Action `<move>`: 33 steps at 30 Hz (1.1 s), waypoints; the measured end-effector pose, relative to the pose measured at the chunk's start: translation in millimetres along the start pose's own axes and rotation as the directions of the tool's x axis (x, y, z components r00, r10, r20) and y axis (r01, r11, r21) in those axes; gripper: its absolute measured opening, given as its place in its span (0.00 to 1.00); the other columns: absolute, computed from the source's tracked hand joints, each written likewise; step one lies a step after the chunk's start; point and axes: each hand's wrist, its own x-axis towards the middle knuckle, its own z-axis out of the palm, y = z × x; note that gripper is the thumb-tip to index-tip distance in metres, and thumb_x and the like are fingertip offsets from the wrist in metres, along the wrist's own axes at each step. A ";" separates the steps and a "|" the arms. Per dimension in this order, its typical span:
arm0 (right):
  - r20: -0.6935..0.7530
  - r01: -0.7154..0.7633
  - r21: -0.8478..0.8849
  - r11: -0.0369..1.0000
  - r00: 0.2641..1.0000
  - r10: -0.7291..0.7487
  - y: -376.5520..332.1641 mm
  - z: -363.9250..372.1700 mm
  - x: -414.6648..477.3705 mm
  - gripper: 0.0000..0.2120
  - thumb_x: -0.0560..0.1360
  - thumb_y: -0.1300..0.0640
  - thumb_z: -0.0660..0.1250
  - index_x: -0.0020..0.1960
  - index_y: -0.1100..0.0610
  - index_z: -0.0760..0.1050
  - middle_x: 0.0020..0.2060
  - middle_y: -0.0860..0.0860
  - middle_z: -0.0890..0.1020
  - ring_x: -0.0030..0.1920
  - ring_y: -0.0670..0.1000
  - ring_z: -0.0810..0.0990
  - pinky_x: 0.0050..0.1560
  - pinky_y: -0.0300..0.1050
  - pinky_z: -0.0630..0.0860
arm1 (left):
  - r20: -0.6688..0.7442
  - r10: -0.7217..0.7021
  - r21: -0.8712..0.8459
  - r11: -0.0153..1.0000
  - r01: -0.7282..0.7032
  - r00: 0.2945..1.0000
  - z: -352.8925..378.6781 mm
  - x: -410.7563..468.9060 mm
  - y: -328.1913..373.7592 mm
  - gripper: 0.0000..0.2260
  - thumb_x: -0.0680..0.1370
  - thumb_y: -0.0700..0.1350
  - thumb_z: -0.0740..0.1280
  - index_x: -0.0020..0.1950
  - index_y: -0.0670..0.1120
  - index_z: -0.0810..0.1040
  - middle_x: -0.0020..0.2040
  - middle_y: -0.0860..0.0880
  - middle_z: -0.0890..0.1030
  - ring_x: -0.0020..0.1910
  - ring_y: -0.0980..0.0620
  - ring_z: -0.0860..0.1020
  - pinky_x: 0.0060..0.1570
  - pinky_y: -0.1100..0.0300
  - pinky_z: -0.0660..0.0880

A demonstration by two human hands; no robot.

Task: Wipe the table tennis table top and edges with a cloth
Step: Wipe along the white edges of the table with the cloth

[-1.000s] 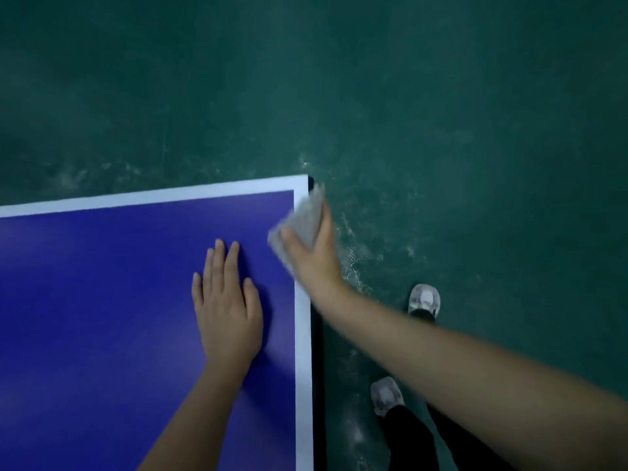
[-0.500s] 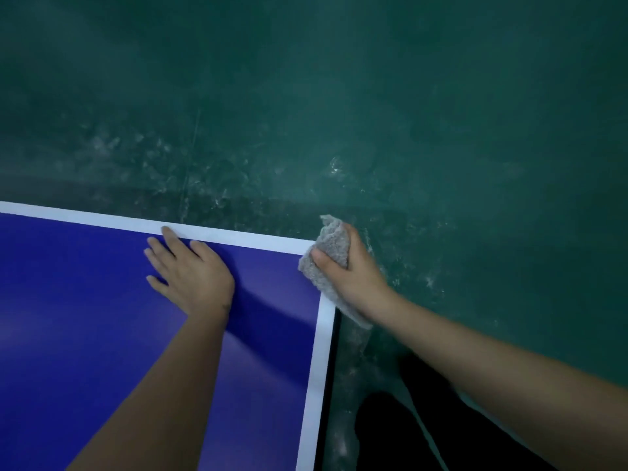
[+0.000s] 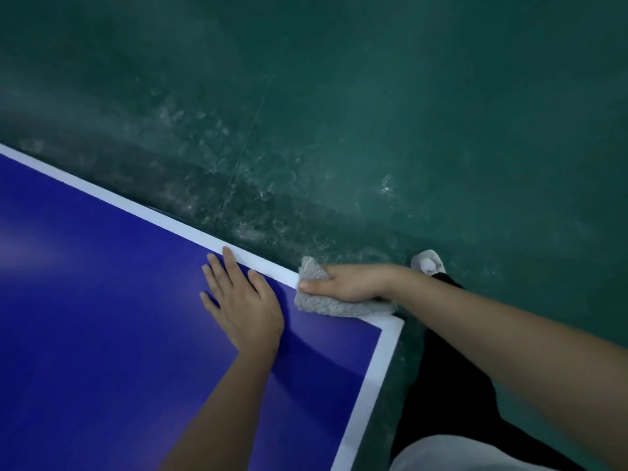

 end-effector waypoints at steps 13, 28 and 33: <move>0.185 -0.003 0.127 0.992 0.983 -0.020 34.8 -2.8 -25.6 0.39 0.76 0.41 0.61 0.72 0.42 0.34 0.74 0.36 0.46 0.75 0.39 0.45 0.76 0.44 0.49 | 0.045 -0.067 0.042 0.997 0.065 0.997 -3.9 2.0 5.4 0.26 0.78 0.50 0.45 0.77 0.50 0.49 0.77 0.52 0.49 0.76 0.56 0.45 0.74 0.52 0.42; 0.057 0.111 0.230 0.967 0.990 -0.127 -139.1 -26.7 196.7 0.32 0.79 0.52 0.61 0.77 0.52 0.48 0.73 0.54 0.63 0.70 0.53 0.66 0.71 0.48 0.63 | 0.029 -0.101 -0.053 0.993 0.103 0.994 -10.6 4.0 2.1 0.25 0.79 0.48 0.49 0.76 0.45 0.52 0.76 0.46 0.55 0.76 0.50 0.52 0.72 0.49 0.49; 0.030 0.105 0.211 0.972 0.993 -0.114 -117.4 -18.3 171.3 0.35 0.78 0.44 0.58 0.77 0.45 0.40 0.77 0.48 0.54 0.74 0.48 0.58 0.73 0.48 0.58 | 0.036 -0.134 -0.077 0.988 0.136 0.990 -14.0 5.0 3.5 0.25 0.79 0.47 0.51 0.75 0.41 0.57 0.75 0.45 0.59 0.75 0.49 0.55 0.72 0.49 0.52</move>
